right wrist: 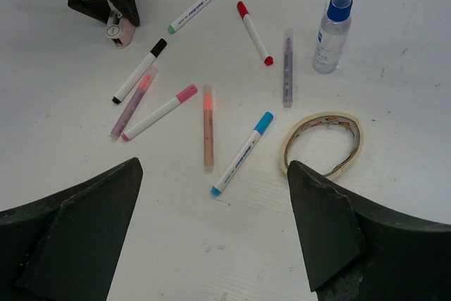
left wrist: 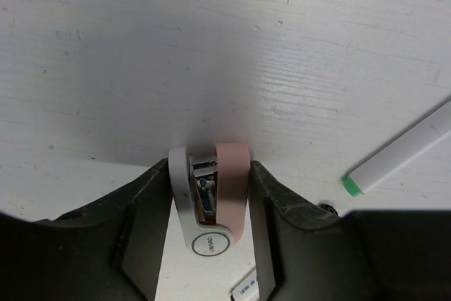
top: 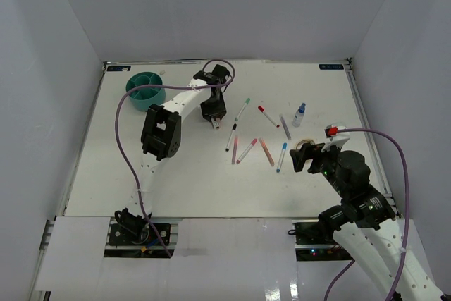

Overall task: Sort the stationery into containers
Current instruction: Pick up the stapler from the center of the board.

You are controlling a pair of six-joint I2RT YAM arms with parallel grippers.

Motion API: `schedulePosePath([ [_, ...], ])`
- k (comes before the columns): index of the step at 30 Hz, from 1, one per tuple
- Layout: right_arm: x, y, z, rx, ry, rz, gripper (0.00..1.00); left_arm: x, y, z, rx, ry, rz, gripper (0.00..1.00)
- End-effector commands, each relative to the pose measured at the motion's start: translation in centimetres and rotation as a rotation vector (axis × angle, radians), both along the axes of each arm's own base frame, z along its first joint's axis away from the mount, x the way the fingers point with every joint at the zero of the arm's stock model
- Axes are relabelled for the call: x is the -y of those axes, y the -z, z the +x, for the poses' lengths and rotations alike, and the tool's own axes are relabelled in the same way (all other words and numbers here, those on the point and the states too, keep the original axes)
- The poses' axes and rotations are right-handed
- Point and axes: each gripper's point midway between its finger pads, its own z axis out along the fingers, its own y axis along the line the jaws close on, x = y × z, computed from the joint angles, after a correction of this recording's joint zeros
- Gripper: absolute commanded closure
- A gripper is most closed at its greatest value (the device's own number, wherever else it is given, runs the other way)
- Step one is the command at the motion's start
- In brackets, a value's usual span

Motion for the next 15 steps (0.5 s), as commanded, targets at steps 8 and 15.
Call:
schedulePosePath([
  [8,-0.3,-0.7,0.2,0.032,-0.006,0.023,0.1,-0.9,-5.7,2.2,0.238,-0.018,-0.018,0.57],
  [15,-0.4,-0.6,0.2,0.029,-0.011,0.021,0.1,-3.2,-10.7,2.2,0.438,-0.02,0.004,0.56],
])
